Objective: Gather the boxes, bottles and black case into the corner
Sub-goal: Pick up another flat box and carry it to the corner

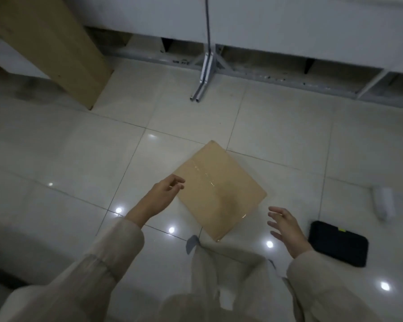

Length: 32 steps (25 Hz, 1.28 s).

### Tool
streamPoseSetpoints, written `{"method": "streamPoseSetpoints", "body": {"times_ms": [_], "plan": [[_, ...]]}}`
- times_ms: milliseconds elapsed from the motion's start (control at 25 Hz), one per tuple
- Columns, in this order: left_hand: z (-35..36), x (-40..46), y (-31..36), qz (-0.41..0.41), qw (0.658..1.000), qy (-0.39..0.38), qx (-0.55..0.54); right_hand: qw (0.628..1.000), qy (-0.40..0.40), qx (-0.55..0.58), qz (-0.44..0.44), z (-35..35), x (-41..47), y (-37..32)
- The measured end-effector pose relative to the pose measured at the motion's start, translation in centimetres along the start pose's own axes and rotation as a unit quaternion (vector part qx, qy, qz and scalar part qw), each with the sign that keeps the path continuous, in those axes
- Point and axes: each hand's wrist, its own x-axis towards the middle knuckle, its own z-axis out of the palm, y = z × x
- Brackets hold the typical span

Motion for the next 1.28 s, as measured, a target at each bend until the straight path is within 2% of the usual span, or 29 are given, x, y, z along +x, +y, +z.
{"method": "streamPoseSetpoints", "body": {"times_ms": [320, 400, 520, 600, 680, 760, 840, 920, 1080, 1280], "plan": [[6.5, 13.9, -7.1, -0.007, 0.995, -0.043, 0.093, 0.997, 0.06, -0.006, 0.05, 5.7, 10.9, 8.5], [8.1, 18.5, -8.9, 0.008, 0.988, -0.024, 0.154, 0.995, 0.075, 0.015, 0.069, 7.8, 14.7, 10.3], [9.9, 25.4, -11.8, 0.02, 0.975, 0.047, 0.216, 0.991, 0.082, 0.066, 0.079, 11.6, 20.2, 13.1], [10.3, 29.3, -13.8, -0.008, 0.97, 0.093, 0.224, 0.982, 0.139, 0.11, 0.068, 13.2, 22.7, 14.5], [10.5, 32.1, -15.8, -0.064, 0.973, 0.073, 0.21, 0.967, 0.189, 0.159, 0.064, 14.0, 24.8, 16.0], [11.2, 33.6, -17.3, -0.101, 0.978, 0.025, 0.18, 0.97, 0.17, 0.167, 0.055, 14.1, 26.1, 17.1], [11.9, 33.6, -17.9, -0.113, 0.978, 0.035, 0.17, 0.97, 0.147, 0.186, 0.048, 14.0, 26.5, 17.2], [12.5, 32.9, -17.1, -0.107, 0.977, 0.056, 0.179, 0.963, 0.147, 0.22, 0.048, 12.8, 26.3, 16.7], [13.3, 30.6, -13.3, -0.028, 0.981, 0.085, 0.174, 0.962, 0.17, 0.215, 0.013, 8.4, 24.4, 14.6], [13.8, 25.0, -3.2, 0.051, 0.982, 0.077, 0.163, 0.95, 0.209, 0.226, -0.045, 0.2, 17.7, 12.0]]}}
